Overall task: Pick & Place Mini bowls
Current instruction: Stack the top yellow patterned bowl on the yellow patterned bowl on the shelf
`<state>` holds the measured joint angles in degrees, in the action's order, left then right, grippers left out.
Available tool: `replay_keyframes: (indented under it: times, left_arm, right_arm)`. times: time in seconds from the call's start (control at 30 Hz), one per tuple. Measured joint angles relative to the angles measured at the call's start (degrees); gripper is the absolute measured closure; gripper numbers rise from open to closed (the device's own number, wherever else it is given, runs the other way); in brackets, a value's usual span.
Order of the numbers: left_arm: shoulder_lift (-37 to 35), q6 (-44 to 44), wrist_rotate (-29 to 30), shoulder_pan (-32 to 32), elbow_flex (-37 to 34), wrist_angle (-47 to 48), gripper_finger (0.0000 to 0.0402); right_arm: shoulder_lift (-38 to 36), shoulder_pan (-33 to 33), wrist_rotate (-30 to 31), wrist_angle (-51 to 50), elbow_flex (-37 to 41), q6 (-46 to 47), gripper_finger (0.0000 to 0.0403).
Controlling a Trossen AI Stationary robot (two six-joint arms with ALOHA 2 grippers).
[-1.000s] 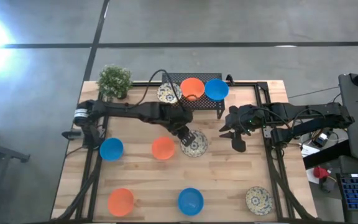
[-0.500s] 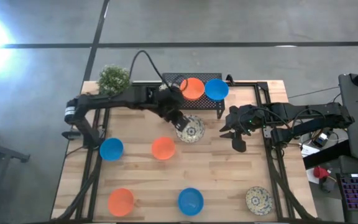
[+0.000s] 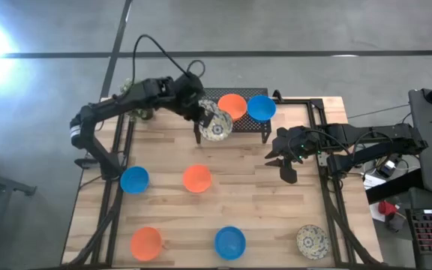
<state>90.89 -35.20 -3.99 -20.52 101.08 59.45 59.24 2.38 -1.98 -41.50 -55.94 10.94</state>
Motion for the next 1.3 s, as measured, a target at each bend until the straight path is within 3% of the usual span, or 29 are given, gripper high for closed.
replay_keyframes:
  times: [0.5,1.3]
  left_arm:
    - [0.2,4.4,-2.7,-14.4,-0.1,2.7,0.0401]
    - [6.1,7.2,-2.8,-15.1,-0.2,3.5,0.0401]
  right_arm:
    - [0.0,0.0,0.0,0.0,0.0,0.0,0.0291]
    - [0.0,0.0,0.0,0.0,0.0,0.0,0.0291]
